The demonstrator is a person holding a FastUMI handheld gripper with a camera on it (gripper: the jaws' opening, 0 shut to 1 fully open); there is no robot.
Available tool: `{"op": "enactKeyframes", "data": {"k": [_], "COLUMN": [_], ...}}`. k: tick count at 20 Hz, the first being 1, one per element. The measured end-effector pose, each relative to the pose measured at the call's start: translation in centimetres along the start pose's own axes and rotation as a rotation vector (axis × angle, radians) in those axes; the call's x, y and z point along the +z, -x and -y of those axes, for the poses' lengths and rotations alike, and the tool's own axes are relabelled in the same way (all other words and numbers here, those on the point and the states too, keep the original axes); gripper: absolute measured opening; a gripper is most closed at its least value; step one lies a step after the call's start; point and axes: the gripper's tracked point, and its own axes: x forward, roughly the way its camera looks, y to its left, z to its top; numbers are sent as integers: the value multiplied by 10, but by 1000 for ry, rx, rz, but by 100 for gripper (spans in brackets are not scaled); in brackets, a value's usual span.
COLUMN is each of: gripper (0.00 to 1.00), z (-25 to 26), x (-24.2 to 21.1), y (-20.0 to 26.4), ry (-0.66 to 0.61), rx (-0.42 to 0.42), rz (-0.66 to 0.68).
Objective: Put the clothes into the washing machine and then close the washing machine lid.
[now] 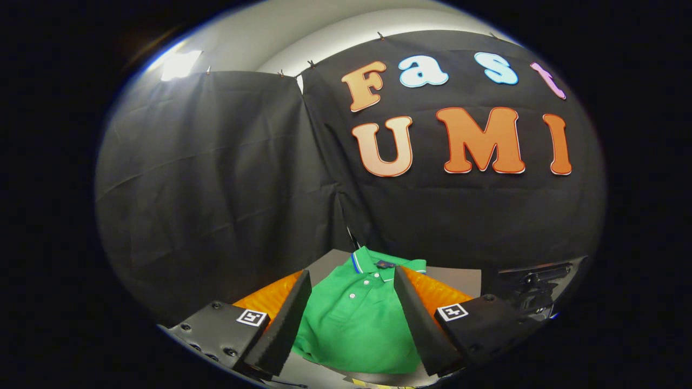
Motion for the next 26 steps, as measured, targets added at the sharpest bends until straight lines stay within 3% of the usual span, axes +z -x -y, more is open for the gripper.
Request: {"op": "enactKeyframes", "data": {"k": [7, 15, 22, 26], "gripper": [99, 98, 98, 86], "z": [-12, 5, 9, 13], "x": [-55, -109, -115, -117], "y": [-57, -100, -102, -100], "ry": [-19, 29, 71, 83], "rx": [-19, -102, -91, -44], "rz": [-188, -331, -326, -349]}}
